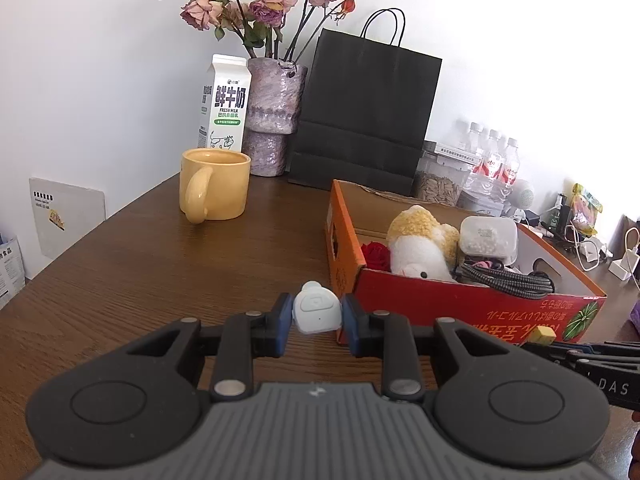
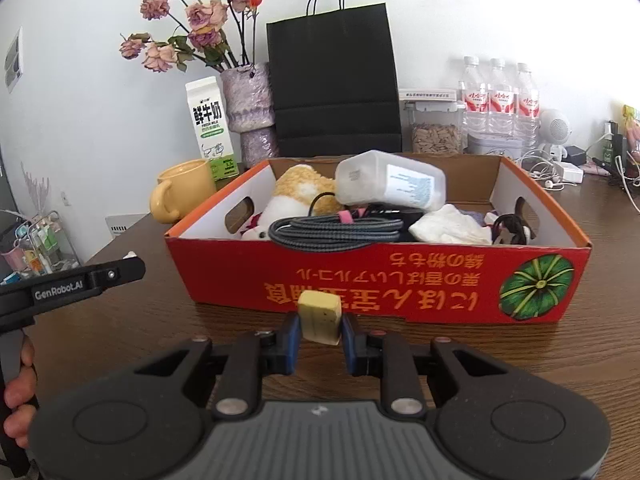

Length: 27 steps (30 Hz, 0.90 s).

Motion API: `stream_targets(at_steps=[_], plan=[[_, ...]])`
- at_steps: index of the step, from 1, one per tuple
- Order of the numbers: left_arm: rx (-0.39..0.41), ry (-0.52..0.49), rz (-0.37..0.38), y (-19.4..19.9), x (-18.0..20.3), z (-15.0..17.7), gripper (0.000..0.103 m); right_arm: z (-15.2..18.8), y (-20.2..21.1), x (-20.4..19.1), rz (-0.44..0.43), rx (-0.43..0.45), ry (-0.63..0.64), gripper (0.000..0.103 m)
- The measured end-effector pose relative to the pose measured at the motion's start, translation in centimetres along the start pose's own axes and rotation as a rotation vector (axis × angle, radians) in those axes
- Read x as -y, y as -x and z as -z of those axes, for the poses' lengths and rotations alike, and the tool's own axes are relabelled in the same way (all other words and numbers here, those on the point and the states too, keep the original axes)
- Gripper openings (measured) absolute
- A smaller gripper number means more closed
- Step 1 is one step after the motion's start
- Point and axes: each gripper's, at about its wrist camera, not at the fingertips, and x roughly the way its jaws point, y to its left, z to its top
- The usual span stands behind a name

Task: Organize objects
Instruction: 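Carry the white plug and yellow block over the box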

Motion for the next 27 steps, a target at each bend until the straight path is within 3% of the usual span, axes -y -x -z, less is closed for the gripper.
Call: stream_targets(at_steps=[13,27], plan=[[0.069,-0.033,0.008,0.5,4.9,-3.0,0.028,-2.8,3.3,5.1,0.057,0.177,-0.002,0.021],[0.096,-0.098,0.01,-4.4,8.9,-6.4,0.028,-7.1,0.0,9.2,0.073,0.273,0.005,0.021]])
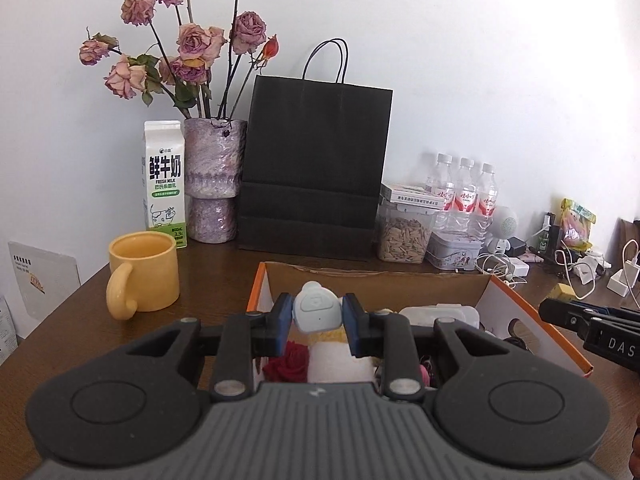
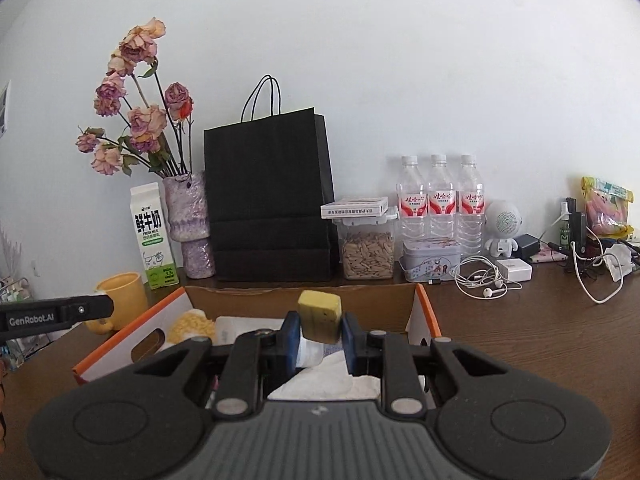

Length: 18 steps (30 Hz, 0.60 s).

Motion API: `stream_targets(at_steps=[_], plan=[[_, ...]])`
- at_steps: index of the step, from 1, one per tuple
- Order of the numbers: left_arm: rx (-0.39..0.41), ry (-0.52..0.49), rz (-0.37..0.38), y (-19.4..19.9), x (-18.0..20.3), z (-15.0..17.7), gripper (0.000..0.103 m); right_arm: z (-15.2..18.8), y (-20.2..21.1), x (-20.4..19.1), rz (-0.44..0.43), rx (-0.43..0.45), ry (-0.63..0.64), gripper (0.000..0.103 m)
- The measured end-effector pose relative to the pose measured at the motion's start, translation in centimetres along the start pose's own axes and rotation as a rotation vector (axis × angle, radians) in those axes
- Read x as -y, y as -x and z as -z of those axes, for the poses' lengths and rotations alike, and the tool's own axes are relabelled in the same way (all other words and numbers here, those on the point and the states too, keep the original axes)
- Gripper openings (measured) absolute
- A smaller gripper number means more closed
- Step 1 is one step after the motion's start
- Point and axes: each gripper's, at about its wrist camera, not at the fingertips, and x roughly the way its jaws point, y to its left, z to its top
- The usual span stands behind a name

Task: Organize objects
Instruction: 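Carry the white plug and yellow block over the box, then lower the plug and block into the box and open both grippers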

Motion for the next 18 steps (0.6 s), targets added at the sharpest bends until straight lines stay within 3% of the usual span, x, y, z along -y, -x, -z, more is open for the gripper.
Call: stream_targets(at_steps=[7,13,15,16,17,18], plan=[[-0.042,0.001,-0.013,-4.5,0.7,0.4,0.028,0.6,-3.9,1.1,0.019,0.024,-0.021,0.021],[-0.067,-0.013,-0.022,-6.0,0.7,1.2,0.028,1.4,-5.6,2.1,0.013,-0.037,-0.02,0.021],[-0.065,-0.019,-0.038,-5.9,0.8,1.4,0.04,1.5,-5.8,2.1,0.004,-0.061,-0.015,0.022],[-0.059,-0.025,-0.047,-5.8,0.8,1.5,0.064,1.6,-5.8,2.0,0.003,-0.067,-0.012,0.029],[-0.046,-0.029,-0.061,-5.6,0.9,1.5,0.095,1.7,-5.7,1.8,0.0,-0.07,-0.007,0.041],[-0.027,-0.033,-0.074,-5.3,1.0,1.6,0.103,1.7,-5.6,1.8,0.002,-0.067,-0.004,0.073]])
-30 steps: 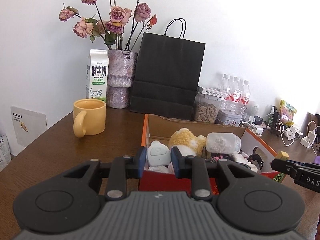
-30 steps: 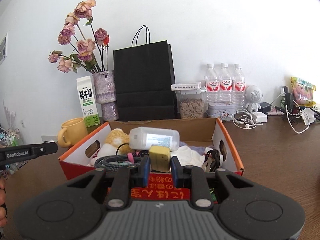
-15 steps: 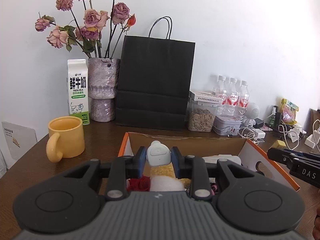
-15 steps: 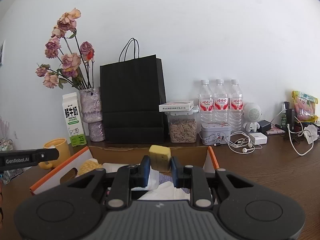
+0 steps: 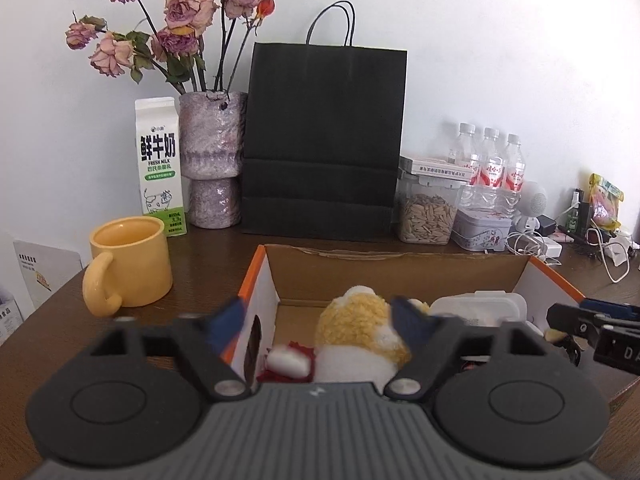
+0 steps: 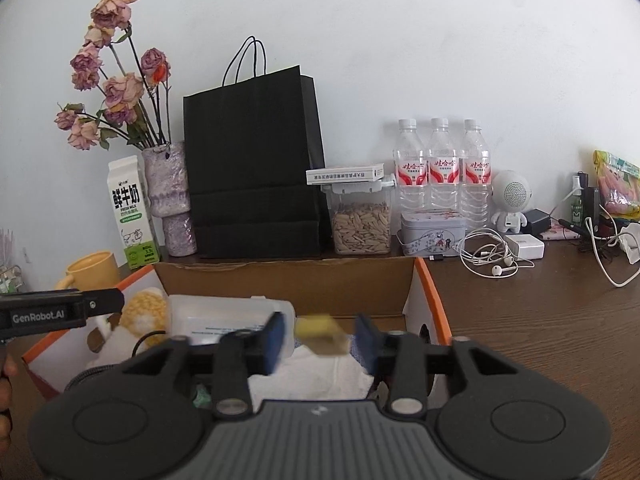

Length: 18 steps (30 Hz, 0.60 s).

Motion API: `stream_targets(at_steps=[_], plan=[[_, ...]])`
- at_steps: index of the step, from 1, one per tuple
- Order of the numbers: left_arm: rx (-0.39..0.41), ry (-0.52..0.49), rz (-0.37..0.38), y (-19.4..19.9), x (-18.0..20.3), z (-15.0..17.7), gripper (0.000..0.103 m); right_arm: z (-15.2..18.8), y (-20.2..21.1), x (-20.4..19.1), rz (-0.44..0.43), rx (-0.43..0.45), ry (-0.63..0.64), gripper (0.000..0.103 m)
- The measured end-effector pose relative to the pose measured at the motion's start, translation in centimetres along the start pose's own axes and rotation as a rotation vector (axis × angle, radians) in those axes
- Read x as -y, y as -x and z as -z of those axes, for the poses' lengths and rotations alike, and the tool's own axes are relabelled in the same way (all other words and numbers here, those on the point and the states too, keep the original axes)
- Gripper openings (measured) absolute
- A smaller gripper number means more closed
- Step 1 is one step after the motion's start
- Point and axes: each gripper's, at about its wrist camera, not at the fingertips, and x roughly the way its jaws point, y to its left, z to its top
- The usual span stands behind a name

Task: Organize objects
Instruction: 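Lower the plug and block into the box and open both grippers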

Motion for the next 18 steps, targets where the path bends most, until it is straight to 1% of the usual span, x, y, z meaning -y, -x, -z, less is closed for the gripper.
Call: stream_targets(at_steps=[1,3,7,13,18], plan=[[0.027,-0.005,-0.009,0.4,0.1,0.1,0.103,0.0,0.2,-0.1,0.01,0.01,0.002,0.102],[0.037,-0.009,-0.002,0.8,0.1,0.0,0.103,0.0,0.7,-0.2,0.024,0.037,0.012,0.103],[0.038,-0.017,0.012,1.2,0.4,-0.2,0.103,-0.1,0.9,-0.1,0.028,0.032,0.012,0.103],[0.014,0.004,-0.007,2.3,0.2,-0.8,0.103,-0.6,2.2,-0.3,0.036,0.036,0.013,0.103],[-0.019,0.019,0.027,4.5,-0.7,-0.7,0.103,-0.7,4.6,-0.6,0.026,0.024,0.007,0.103]])
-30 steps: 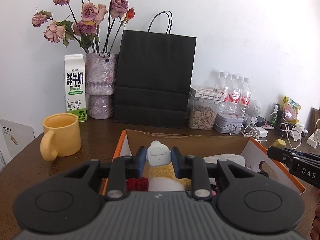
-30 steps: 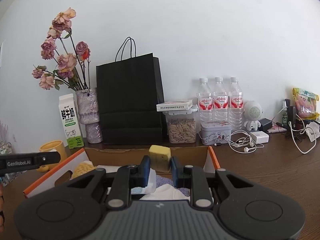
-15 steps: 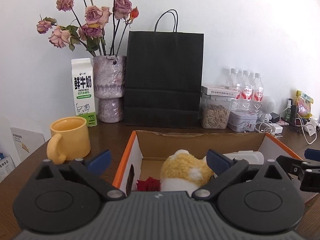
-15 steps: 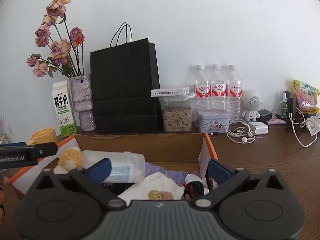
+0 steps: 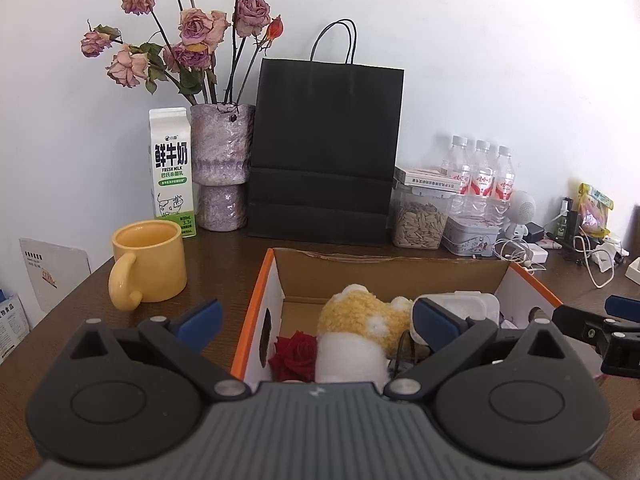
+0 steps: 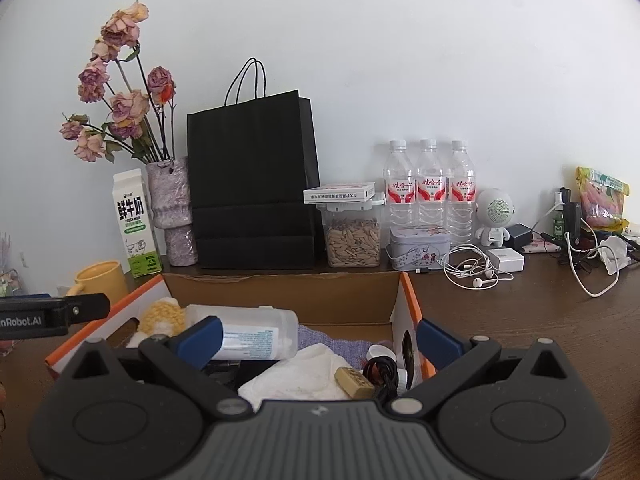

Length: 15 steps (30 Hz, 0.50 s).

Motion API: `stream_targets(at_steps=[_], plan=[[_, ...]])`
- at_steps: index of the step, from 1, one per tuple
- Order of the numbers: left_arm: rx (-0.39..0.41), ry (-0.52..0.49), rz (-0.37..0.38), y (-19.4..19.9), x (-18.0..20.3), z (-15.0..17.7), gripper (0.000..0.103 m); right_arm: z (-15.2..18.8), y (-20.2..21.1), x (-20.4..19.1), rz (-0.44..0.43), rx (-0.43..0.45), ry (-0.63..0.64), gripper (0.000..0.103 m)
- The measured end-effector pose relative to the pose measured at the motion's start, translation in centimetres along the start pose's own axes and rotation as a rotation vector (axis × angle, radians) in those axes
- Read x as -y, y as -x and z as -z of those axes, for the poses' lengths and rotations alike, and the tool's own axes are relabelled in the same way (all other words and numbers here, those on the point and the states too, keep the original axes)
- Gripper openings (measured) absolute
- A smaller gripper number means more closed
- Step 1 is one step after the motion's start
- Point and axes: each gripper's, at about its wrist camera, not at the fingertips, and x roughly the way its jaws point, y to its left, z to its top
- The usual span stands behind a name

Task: Organize objects
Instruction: 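Lower the plug and block into the box and open both grippers, then withdraw both grippers up and away from the box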

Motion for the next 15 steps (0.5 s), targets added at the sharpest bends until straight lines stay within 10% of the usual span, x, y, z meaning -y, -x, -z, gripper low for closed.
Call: stream_targets(at_steps=[15], plan=[[-0.111,-0.006,-0.005,6.2,-0.8,2.4,0.103,1.2,7.3,-1.8,-0.006,-0.081,0.018,0.103]])
